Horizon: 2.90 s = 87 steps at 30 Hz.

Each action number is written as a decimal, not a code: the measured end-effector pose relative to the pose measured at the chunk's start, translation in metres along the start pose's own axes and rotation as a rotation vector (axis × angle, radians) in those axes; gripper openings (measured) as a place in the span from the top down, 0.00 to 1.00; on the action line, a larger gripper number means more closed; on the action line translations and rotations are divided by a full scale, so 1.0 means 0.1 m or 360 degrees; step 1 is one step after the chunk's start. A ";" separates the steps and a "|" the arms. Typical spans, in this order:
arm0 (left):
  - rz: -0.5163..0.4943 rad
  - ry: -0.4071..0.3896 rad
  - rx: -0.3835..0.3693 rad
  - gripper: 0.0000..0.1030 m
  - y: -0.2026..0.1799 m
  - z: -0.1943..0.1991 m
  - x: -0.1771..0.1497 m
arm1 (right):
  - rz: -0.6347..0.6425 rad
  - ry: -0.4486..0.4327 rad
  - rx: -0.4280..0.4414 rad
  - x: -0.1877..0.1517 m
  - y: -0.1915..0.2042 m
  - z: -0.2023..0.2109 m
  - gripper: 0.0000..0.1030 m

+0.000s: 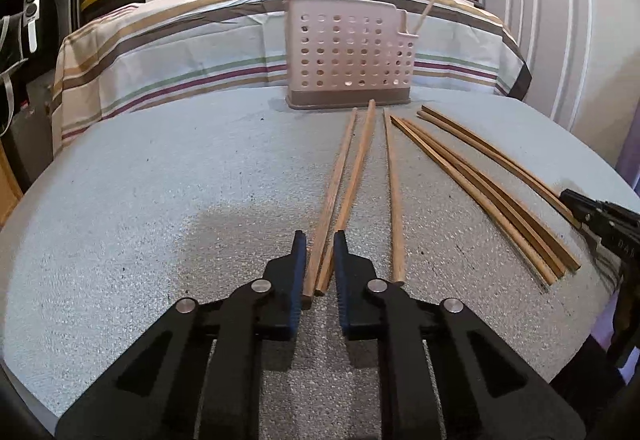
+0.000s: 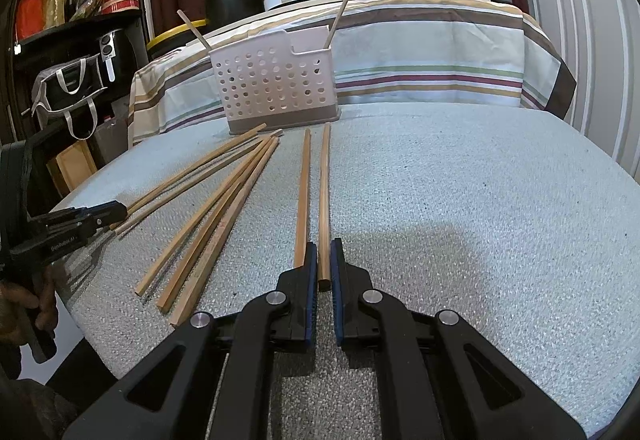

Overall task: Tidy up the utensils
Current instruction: 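Move the left tool back to the chopsticks while the right tool returns too, then close the left tool on a chopstick while the right tool grasps another, then lift the left tool's chopstick toward the caddy while the right tool lifts its own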

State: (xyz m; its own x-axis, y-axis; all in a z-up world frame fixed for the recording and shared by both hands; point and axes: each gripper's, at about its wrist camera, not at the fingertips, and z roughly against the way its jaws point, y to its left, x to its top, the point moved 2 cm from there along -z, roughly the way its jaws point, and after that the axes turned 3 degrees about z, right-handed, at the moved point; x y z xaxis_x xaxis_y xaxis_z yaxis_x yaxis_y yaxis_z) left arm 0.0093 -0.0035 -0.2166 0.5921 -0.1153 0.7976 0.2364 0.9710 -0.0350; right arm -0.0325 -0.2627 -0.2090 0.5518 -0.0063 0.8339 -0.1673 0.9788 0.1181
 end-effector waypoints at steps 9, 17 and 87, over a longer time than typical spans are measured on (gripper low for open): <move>0.0005 -0.0010 -0.0001 0.89 0.02 0.02 0.00 | -0.0027 -0.0025 0.0006 0.00 -0.01 0.06 0.93; 0.0052 -0.0078 0.0042 0.98 0.09 0.12 0.07 | -0.0015 -0.0102 -0.0005 0.11 0.02 0.20 0.93; 0.0035 -0.0326 0.0034 0.94 0.04 0.64 0.45 | 0.0020 -0.0294 0.0045 0.62 0.22 0.60 0.93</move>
State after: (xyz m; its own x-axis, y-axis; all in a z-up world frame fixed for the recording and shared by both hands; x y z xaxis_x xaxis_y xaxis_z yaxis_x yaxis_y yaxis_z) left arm -0.0123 0.0087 -0.1426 0.4274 -0.0516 0.9026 0.2073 0.9774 -0.0423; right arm -0.0514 -0.2541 -0.1227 0.3904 -0.0343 0.9200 -0.1976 0.9729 0.1201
